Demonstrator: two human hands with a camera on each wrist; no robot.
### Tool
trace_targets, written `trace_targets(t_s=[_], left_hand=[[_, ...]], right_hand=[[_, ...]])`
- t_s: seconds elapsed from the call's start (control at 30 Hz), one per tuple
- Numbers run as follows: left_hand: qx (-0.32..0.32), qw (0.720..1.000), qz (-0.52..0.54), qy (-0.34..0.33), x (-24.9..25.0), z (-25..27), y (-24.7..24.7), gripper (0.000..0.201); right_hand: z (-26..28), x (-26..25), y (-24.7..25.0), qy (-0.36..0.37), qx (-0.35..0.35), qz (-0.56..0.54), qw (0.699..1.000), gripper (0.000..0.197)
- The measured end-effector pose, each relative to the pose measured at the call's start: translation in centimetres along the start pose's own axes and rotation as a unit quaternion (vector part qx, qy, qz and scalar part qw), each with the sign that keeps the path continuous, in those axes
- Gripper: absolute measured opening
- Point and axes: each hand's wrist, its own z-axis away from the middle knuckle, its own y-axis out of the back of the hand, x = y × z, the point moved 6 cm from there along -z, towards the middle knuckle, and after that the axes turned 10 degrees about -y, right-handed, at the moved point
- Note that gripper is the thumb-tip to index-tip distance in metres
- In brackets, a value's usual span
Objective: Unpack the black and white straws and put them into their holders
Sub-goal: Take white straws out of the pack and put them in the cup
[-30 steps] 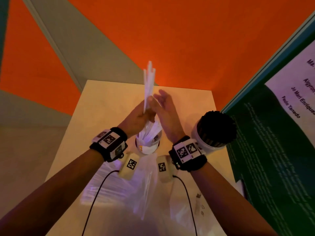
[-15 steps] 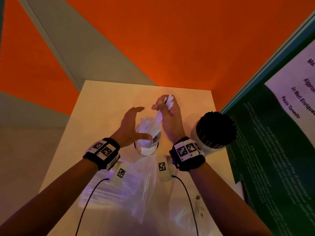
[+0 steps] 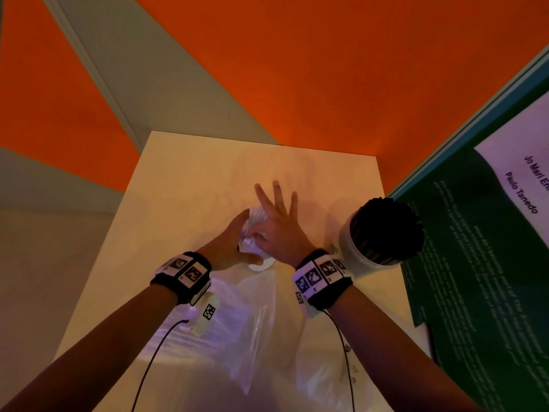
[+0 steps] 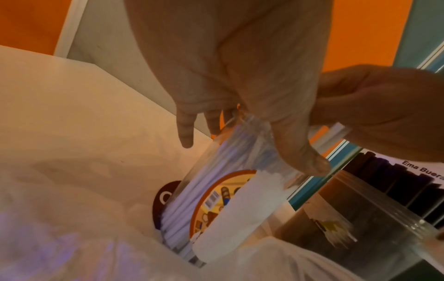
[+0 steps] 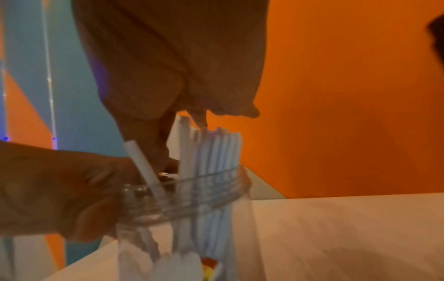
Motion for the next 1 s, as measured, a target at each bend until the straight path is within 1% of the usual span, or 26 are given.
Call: trace_targets(t_s=[0.07, 0.1, 0.17, 0.23, 0.27, 0.3, 0.37, 0.43, 0.5, 0.57, 0.6, 0.63, 0.67, 0.7, 0.73, 0.77, 0.8, 0.87, 0.9, 0.93, 1.0], left_hand=[[0.0, 1.0, 0.005, -0.004, 0.0, -0.1, -0.1, 0.117], [0.001, 1.0, 0.012, -0.006, 0.0, -0.2, -0.2, 0.116], [0.002, 1.0, 0.024, -0.009, 0.0, -0.3, -0.2, 0.115], [0.004, 0.999, 0.037, -0.008, 0.0, -0.2, -0.1, 0.115], [0.005, 0.999, 0.041, -0.011, 0.0, -0.3, -0.1, 0.114], [0.004, 0.999, 0.042, -0.014, 0.0, -0.2, -0.1, 0.114], [0.0, 0.999, 0.042, -0.022, 0.0, -0.2, -0.3, 0.113], [-0.002, 0.999, 0.045, -0.018, -0.2, -0.2, -0.5, 0.113], [-0.002, 0.999, 0.043, -0.005, -0.5, -0.2, -0.7, 0.113], [-0.002, 0.999, 0.044, -0.004, -0.6, -0.1, -0.7, 0.114], [-0.001, 0.999, 0.046, -0.007, -0.7, -0.1, -0.7, 0.114], [0.0, 0.999, 0.048, -0.009, -0.7, -0.1, -0.7, 0.115], [0.0, 0.999, 0.05, -0.01, -0.7, -0.1, -0.7, 0.116], [-0.002, 0.999, 0.052, -0.014, -0.7, -0.1, -0.8, 0.117], [-0.004, 0.998, 0.052, -0.019, -0.7, -0.1, -0.8, 0.117], [-0.007, 0.999, 0.046, -0.023, -0.7, -0.2, -0.9, 0.118], [-0.009, 0.999, 0.036, -0.025, -0.8, -0.2, -0.9, 0.118], [-0.01, 1.0, 0.02, -0.015, -1.1, -0.1, -0.9, 0.118], [-0.005, 1.0, 0.021, -0.013, -1.1, 0.0, -0.8, 0.118], [0.005, 0.999, 0.031, -0.021, -0.9, 0.0, -0.8, 0.117], [0.02, 0.997, 0.06, -0.052, -0.3, -0.3, -0.7, 0.108]], right_hand=[[-0.6, -0.5, -0.9, 0.004, -0.032, 0.086, 0.996, 0.013], [-0.8, -0.7, -1.2, 0.01, -0.04, 0.109, 0.993, 0.013], [-1.2, -1.3, -1.5, 0.032, -0.046, 0.121, 0.991, 0.012], [-1.5, -1.7, -1.3, 0.058, -0.041, 0.112, 0.991, 0.01], [-1.7, -1.5, -1.2, 0.059, -0.042, 0.099, 0.992, 0.01], [-1.8, -1.1, -1.1, 0.044, -0.047, 0.067, 0.996, 0.012], [-1.7, 0.2, -0.4, -0.009, -0.046, -0.055, 0.997, 0.015], [-1.6, 1.4, 0.6, -0.047, -0.024, -0.189, 0.981, 0.019], [-1.1, 2.7, 1.6, -0.072, -0.005, -0.315, 0.946, 0.032], [-0.1, 3.8, 2.0, -0.081, -0.002, -0.412, 0.908, 0.045], [0.4, 4.3, 1.7, -0.085, -0.015, -0.445, 0.891, 0.062], [1.1, 4.5, 1.1, -0.089, -0.039, -0.467, 0.879, 0.084], [1.7, 4.7, 0.1, -0.095, -0.067, -0.469, 0.875, 0.105], [2.3, 4.7, -0.9, -0.099, -0.091, -0.454, 0.881, 0.123], [2.7, 4.8, -2.0, -0.105, -0.105, -0.423, 0.894, 0.134], [2.9, 4.9, -3.0, -0.114, -0.109, -0.391, 0.907, 0.141], [2.8, 5.0, -3.7, -0.129, -0.105, -0.371, 0.913, 0.143], [1.7, 4.7, -4.3, -0.144, -0.081, -0.362, 0.918, 0.137], [0.9, 4.3, -4.3, -0.138, -0.065, -0.347, 0.925, 0.129], [-0.1, 3.8, -4.2, -0.126, -0.049, -0.319, 0.938, 0.117], [-1.7, 2.3, -3.6, -0.094, -0.001, -0.255, 0.962, 0.083]])
